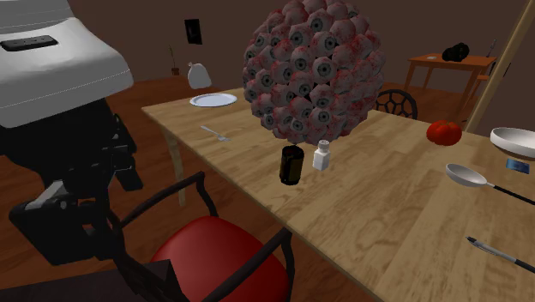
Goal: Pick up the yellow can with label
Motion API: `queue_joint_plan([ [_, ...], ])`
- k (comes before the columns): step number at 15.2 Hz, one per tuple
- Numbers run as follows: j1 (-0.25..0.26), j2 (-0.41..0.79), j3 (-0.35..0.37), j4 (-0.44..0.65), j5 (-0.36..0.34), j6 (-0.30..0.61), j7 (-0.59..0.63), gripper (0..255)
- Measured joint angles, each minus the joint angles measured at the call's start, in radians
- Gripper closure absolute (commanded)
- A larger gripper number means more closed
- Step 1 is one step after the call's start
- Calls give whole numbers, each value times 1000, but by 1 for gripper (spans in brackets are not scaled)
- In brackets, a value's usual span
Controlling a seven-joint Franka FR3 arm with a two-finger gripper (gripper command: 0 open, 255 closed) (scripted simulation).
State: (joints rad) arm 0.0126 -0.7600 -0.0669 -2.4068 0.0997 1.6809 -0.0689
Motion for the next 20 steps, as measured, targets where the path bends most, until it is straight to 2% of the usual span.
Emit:
queue_joint_plan([
  [3, 10, 38, 13, 16, 12, 23, 10, 0],
  [7, 39, 162, 50, 70, 45, 93, 38, 0],
  [13, 79, 370, 105, 191, 82, 186, 80, 0],
  [20, 115, 624, 159, 398, 93, 239, 134, 0],
])
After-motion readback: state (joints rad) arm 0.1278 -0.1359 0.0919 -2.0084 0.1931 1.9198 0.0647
